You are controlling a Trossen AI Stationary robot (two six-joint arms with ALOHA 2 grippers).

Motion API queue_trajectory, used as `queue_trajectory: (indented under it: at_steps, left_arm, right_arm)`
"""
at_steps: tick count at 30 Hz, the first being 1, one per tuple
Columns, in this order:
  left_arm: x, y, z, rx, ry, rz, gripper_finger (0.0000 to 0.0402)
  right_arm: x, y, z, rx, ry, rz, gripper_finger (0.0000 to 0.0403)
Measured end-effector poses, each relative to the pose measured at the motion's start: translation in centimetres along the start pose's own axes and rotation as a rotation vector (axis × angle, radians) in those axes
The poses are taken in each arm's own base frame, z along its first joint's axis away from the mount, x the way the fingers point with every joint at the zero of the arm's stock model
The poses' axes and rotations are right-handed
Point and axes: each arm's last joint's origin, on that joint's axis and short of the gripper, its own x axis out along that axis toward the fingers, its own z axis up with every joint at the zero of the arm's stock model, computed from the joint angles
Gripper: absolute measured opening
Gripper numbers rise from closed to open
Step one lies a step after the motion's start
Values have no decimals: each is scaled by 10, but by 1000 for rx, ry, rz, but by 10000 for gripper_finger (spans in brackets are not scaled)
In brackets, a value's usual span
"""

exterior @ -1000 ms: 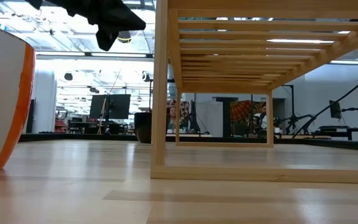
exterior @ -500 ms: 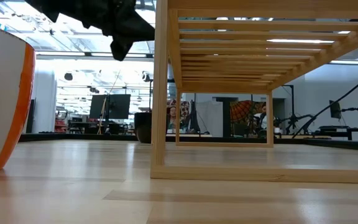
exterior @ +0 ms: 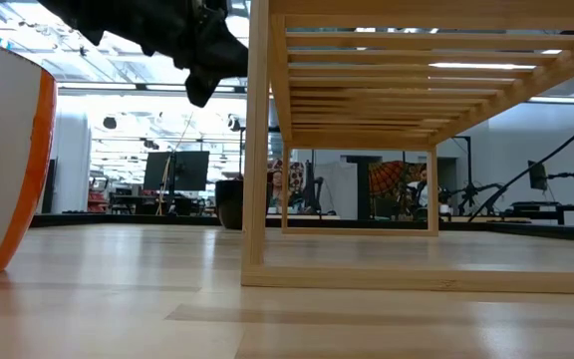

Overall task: Place coffee mugs
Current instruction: Put the blue mug on the shelf, then put the white blue mug on the shelf

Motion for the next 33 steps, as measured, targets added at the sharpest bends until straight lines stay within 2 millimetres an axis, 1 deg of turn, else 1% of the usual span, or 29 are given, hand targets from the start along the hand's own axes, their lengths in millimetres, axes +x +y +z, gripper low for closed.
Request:
queue_trajectory:
  at_steps: [9, 11, 13, 15, 17, 21, 23, 24, 28, 33]
  left_arm:
    - [8, 1, -4, -4, -2, 7, 0]
    - [7, 0, -1, 8, 1, 0, 0]
    - [1, 2, 3, 22, 32, 17, 0]
    - [-6, 4, 13, 40, 48, 48, 0]
    - [-18, 10, 22, 59, 67, 111, 0]
    - [-38, 26, 43, 86, 44, 242, 0]
    - [-42, 35, 53, 103, 38, 290, 0]
    - [-45, 41, 54, 108, 58, 310, 0]
    - [-42, 60, 62, 105, 101, 359, 0]
    - [-31, 83, 57, 84, 194, 447, 0]
  right_arm:
    - [0, 0, 1, 0, -5, 2, 233]
    - [0, 0, 1, 0, -5, 2, 233]
    - [0, 0, 1, 0, -5, 2, 233]
    - [0, 0, 1, 0, -5, 2, 233]
    - [0, 0, 1, 0, -5, 2, 233]
    - [0, 0, 1, -1, -5, 2, 233]
    - [0, 0, 1, -1, -5, 2, 233]
    - [0, 0, 1, -1, -4, 2, 233]
    - [0, 0, 0, -1, -4, 2, 233]
    - [0, 0, 0, -1, 2, -1, 233]
